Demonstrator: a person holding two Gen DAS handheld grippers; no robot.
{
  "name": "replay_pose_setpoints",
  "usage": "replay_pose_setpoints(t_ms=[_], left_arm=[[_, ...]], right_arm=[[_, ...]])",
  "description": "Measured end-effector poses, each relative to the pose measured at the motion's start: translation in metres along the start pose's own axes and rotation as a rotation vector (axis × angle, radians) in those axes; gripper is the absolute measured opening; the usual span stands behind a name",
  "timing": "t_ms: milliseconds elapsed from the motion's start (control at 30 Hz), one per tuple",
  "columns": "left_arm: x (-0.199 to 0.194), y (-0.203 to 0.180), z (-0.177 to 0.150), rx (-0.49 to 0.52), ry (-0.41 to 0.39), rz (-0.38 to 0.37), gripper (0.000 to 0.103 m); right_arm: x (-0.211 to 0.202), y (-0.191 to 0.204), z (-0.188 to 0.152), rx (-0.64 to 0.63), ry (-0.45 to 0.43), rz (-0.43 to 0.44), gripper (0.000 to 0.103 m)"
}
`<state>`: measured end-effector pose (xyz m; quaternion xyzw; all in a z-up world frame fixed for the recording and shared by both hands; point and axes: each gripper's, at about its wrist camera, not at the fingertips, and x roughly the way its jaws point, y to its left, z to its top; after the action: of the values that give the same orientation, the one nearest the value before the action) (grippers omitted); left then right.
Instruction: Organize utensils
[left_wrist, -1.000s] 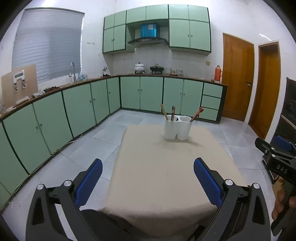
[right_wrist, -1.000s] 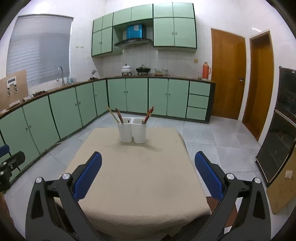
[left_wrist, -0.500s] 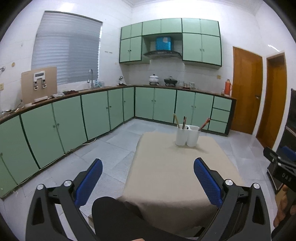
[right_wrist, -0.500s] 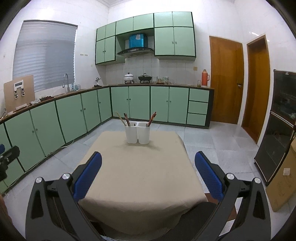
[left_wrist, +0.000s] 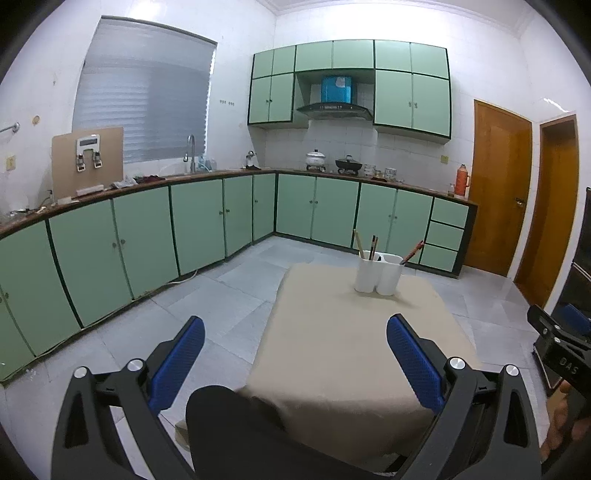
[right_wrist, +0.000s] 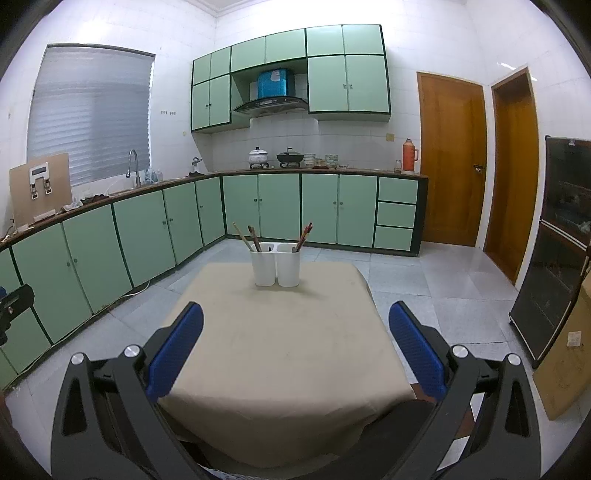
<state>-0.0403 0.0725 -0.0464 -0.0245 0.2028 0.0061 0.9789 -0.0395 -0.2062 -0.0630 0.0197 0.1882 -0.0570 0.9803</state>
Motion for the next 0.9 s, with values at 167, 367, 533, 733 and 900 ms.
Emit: replay_pose_setpoints(t_ms=[167,367,533,733,900], left_arm=[[-0.004,0.001,-0.002,-0.003,-0.008,-0.002,0.097],[-0.008,0.001,-0.002,-0.005,-0.023,-0.012,0.097],[-0.011,0.003,-0.003,-0.004,-0.028,-0.015,0.097],[-0.014,0.001,0.000,-0.001,-0.037,-0.016,0.097],[-0.014,-0.001,0.001,-0.001,-0.036,-0.020,0.097]], right_arm=[[-0.002,-0.001,0.001,0.006,-0.011,-0.007,0.097],[-0.001,-0.002,0.002,0.012,-0.020,-0.017,0.097],[0.000,-0.003,0.000,0.020,-0.026,-0.017,0.097],[-0.002,-0.006,-0.002,0.021,-0.037,-0.021,0.097],[-0.003,-0.007,-0.004,0.024,-0.042,-0.024,0.097]])
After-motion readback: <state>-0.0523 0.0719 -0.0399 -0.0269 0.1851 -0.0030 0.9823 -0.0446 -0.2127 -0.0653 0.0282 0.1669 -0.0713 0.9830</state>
